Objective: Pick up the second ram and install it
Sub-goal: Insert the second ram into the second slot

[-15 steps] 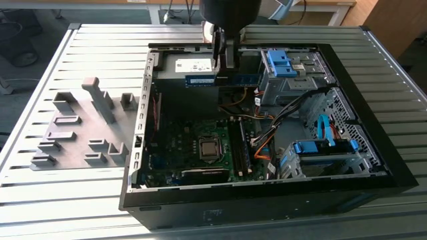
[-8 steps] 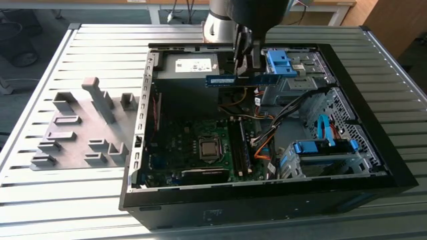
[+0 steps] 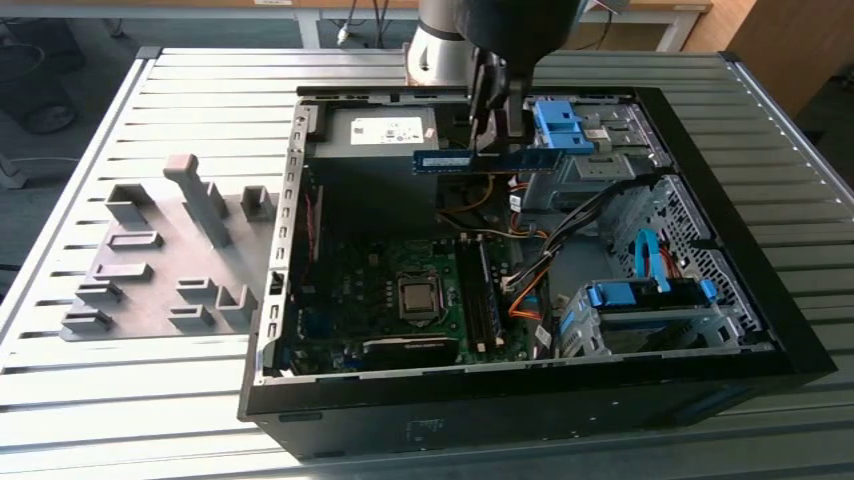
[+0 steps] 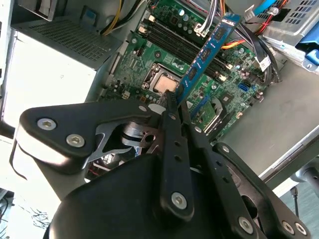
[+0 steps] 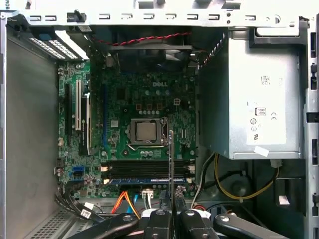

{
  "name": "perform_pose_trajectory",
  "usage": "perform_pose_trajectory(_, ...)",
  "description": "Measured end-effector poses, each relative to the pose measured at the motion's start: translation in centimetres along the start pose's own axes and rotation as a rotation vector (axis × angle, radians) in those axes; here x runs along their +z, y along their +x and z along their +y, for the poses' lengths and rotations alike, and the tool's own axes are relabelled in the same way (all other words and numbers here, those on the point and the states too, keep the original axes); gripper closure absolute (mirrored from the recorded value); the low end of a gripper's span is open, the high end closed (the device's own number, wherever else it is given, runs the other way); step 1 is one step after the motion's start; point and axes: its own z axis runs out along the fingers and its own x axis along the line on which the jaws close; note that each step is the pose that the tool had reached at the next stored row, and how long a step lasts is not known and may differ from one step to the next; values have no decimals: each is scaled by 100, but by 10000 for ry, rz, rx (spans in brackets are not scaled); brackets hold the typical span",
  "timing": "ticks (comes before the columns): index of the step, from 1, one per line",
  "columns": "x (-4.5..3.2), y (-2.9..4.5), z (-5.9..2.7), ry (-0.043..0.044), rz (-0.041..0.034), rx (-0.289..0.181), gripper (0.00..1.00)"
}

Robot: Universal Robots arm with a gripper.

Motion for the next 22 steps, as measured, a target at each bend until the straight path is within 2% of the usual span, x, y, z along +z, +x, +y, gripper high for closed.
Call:
perform_pose_trajectory(8, 0, 0, -7, 1, 0, 3, 86)
perform_pose_trajectory(11, 1, 0, -7, 3, 6, 155, 86)
perform_pose_trajectory(14, 7, 0, -7, 12, 7, 506, 86)
perform_pose_trajectory(22, 31, 1, -7, 43, -18, 1943, 86)
